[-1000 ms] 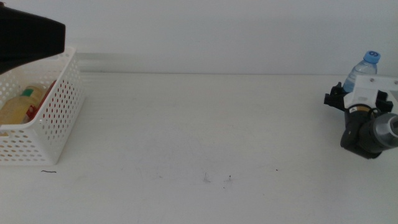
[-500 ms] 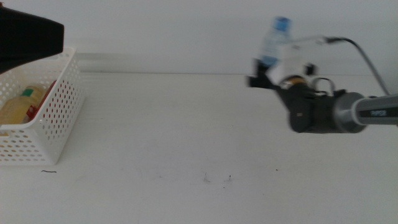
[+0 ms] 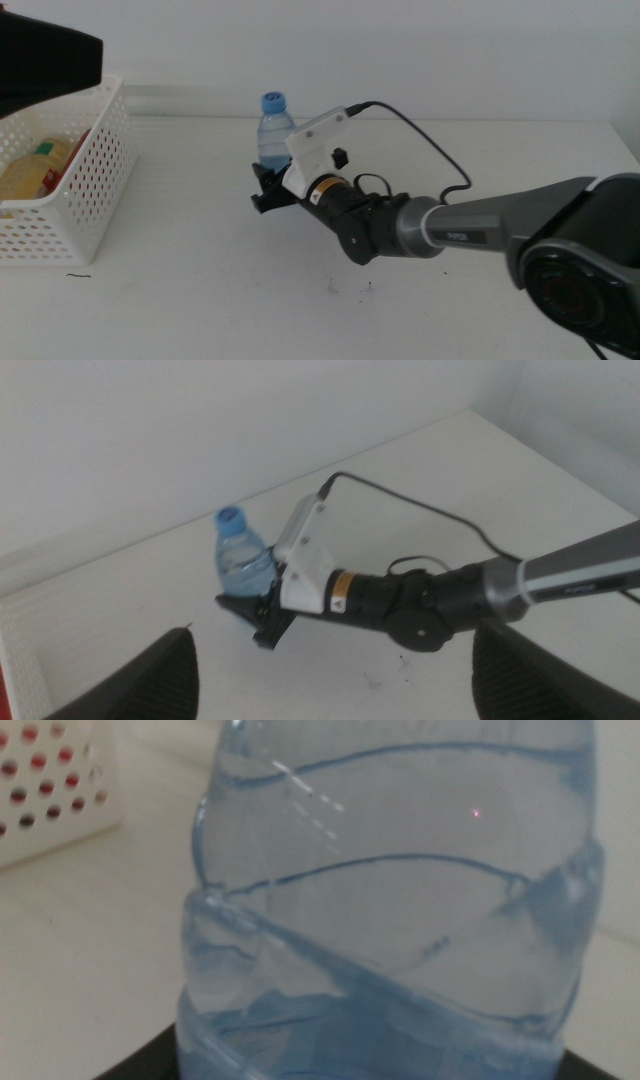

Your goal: Use arms to grab the bottles and put them into the dustbin to the left of the table.

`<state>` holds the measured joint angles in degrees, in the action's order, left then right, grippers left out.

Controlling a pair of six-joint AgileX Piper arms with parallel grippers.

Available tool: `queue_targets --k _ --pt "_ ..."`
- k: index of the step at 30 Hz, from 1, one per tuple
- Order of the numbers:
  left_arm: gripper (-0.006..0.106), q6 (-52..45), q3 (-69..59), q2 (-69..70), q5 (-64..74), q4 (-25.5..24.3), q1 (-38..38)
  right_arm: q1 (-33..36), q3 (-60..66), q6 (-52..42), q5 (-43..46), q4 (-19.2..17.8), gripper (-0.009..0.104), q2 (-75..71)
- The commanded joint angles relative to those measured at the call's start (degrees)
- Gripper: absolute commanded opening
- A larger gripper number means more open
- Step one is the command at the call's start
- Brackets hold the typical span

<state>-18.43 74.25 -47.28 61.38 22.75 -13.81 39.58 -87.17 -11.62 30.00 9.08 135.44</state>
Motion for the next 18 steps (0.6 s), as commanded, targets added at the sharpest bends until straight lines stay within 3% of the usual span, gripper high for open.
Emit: queue_targets --k 1,3,5,10,11,15,18 --pt "0.094 0.33 0.35 0.31 -0.79 -0.04 -0.43 0.38 -3.03 -0.87 1.44 -0.27 -0.002 0.76" --pt "0.094 0.33 0.35 0.31 -0.79 -0.04 -0.43 0.64 -3.96 -0.87 -0.90 -0.27 0.005 1.58" --pt "0.094 0.33 0.35 0.31 -0.79 -0.04 -0.43 0.64 -3.96 -0.87 -3.61 -0.27 0.019 1.71" --pt "0.094 0.33 0.35 0.19 -0.79 -0.04 -0.43 0.64 -3.17 -0.55 -12.28 -0.27 0.089 0.00" --pt "0.094 0.33 0.35 0.19 -0.79 -0.04 -0.43 0.64 -2.66 -0.14 -15.47 -0.15 0.092 -1.42" --pt "0.094 0.33 0.35 0.19 -0.79 -0.04 -0.43 0.64 2.84 3.54 -27.77 3.44 0.089 -10.76" --pt "0.094 0.33 0.35 0.19 -0.79 -0.04 -0.43 0.64 8.95 4.72 -36.13 3.55 0.086 -20.83"
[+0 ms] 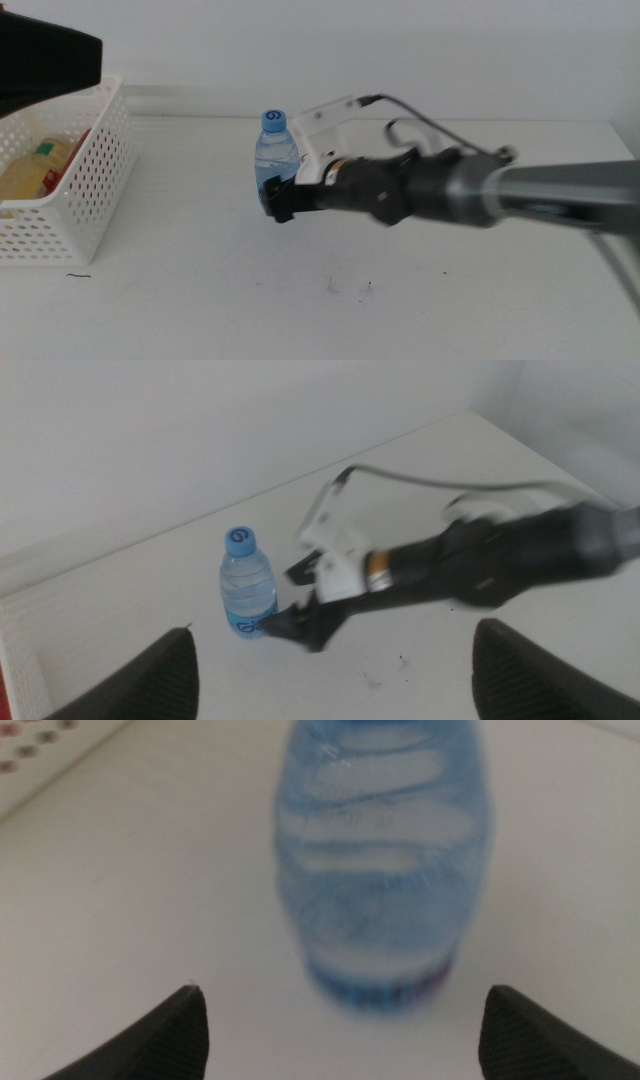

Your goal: Use arms to grab the bottles and put them into the dustbin to the left of the table.

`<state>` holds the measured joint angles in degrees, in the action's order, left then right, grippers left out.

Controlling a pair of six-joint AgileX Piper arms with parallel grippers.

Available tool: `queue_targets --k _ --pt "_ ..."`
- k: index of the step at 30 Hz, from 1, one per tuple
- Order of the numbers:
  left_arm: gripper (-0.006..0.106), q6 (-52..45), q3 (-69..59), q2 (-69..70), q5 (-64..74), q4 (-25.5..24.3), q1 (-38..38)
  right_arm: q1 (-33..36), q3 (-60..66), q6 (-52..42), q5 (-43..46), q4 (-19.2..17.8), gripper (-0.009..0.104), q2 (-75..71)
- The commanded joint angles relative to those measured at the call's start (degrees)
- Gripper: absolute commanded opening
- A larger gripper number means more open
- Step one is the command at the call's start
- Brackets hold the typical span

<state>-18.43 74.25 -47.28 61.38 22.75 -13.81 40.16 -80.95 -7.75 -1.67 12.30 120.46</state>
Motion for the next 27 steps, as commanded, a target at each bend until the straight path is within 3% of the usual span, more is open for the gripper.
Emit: queue_targets --k 1,5,10,15,17,27 --pt "0.094 0.33 0.35 0.19 -0.79 -0.04 -0.43 0.06 3.85 0.86 -7.41 0.21 0.086 -8.76" --pt "0.094 0.33 0.35 0.19 -0.79 -0.04 -0.43 0.06 7.02 0.86 -21.67 0.19 0.086 -24.40" --pt "0.094 0.33 0.35 0.19 -0.79 -0.04 -0.43 -0.55 5.85 0.89 -26.54 -1.49 0.083 -39.89" --pt "0.094 0.33 0.35 0.19 -0.79 -0.04 -0.43 -2.05 1.92 7.20 -37.17 -11.58 0.082 -47.30" --pt "0.094 0.33 0.35 0.19 -0.79 -0.04 -0.43 -2.05 2.03 8.20 -37.41 -13.42 0.082 -48.52" --pt "0.094 0.45 0.47 0.31 -2.39 0.43 -0.43 -2.05 2.03 8.10 -37.39 -13.15 0.082 -49.27"
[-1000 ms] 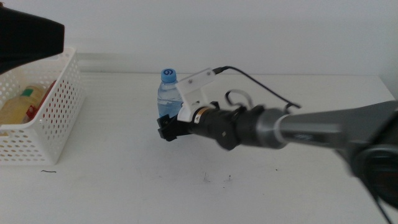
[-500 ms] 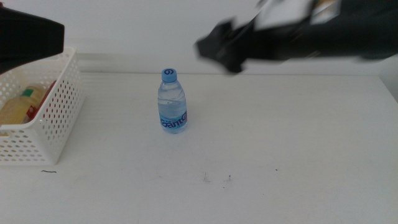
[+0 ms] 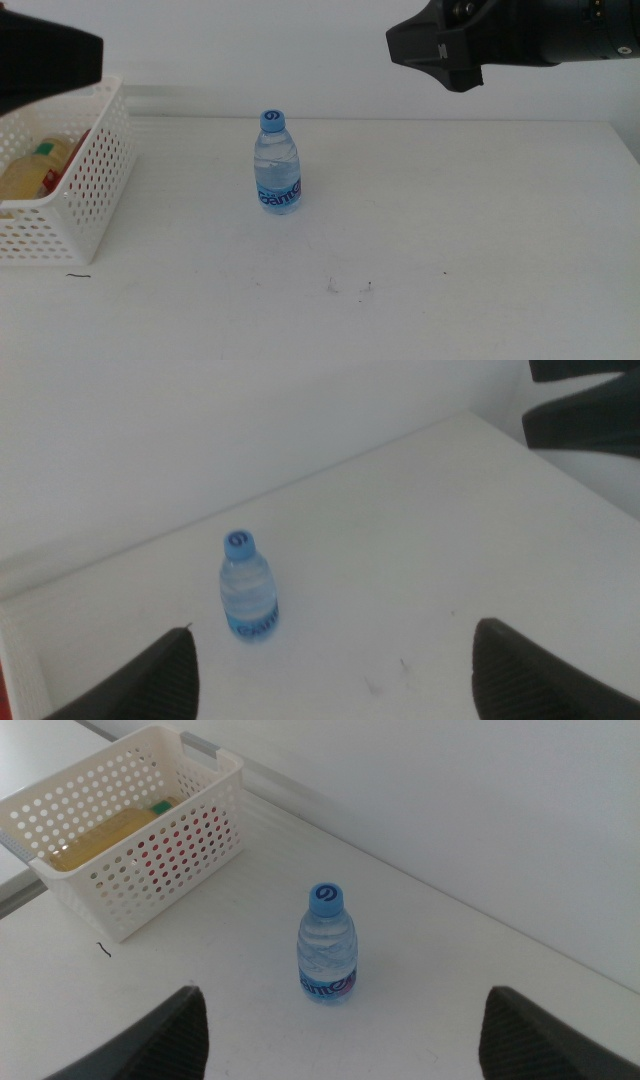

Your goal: Use arms to grab the bottles and put them into the dustbin to the left of the table.

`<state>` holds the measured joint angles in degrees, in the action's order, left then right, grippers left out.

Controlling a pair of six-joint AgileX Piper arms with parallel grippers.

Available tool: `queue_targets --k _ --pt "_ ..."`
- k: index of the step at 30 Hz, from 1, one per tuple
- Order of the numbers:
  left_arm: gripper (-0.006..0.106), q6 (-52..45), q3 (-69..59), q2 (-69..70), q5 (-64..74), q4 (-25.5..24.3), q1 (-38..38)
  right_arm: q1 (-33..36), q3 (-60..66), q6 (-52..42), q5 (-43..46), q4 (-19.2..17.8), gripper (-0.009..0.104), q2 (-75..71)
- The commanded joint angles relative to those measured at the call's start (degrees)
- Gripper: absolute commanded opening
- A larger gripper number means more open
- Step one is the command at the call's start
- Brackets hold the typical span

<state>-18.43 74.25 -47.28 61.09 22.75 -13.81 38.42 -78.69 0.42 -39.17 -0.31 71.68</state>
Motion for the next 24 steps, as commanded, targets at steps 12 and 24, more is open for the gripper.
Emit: queue_targets --k 12,24 --pt "0.094 3.21 -22.27 -0.37 -40.94 -10.73 -9.21 -0.31 -0.24 -0.07 0.11 -0.43 0.082 -0.50" --pt "0.094 18.43 -60.98 -15.72 -95.58 -17.28 -14.79 -0.31 -0.24 -0.07 0.11 -0.41 0.081 -0.50"
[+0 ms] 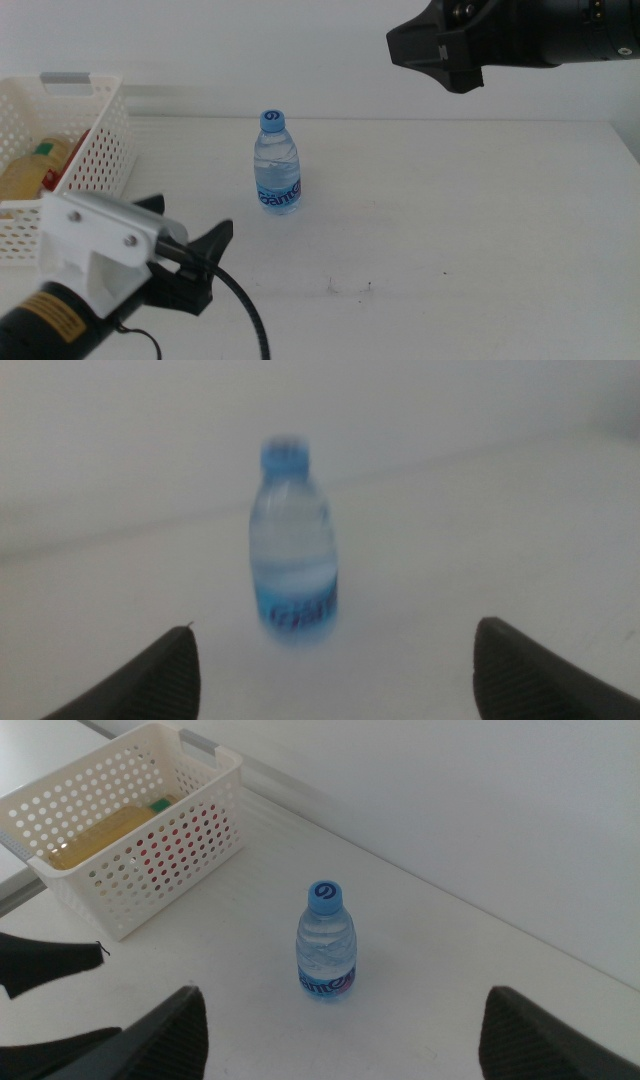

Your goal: Use arms to grab the bottles and put them into the dustbin to the left of the table.

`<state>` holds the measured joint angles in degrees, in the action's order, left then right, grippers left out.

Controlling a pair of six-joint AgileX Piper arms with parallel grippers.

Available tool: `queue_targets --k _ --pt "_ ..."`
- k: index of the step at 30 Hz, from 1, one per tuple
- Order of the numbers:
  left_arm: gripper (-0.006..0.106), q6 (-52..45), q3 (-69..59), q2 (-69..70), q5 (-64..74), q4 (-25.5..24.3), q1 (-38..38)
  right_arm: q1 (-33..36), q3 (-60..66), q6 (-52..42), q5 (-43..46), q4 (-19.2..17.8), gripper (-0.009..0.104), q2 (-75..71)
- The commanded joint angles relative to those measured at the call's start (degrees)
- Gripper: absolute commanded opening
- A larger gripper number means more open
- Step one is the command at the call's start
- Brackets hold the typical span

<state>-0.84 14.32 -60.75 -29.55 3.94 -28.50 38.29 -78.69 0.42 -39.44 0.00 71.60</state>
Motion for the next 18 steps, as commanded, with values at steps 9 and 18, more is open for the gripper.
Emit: queue_targets --k 9,18 --pt "0.094 -2.29 -0.71 -20.14 -26.82 5.04 -0.10 -0.18 -0.24 -0.07 0.38 -0.73 0.081 -0.41" --pt "0.094 -0.76 10.95 -39.61 -31.95 5.66 -0.10 -0.18 -0.24 -0.07 0.38 -0.73 0.081 -0.41"
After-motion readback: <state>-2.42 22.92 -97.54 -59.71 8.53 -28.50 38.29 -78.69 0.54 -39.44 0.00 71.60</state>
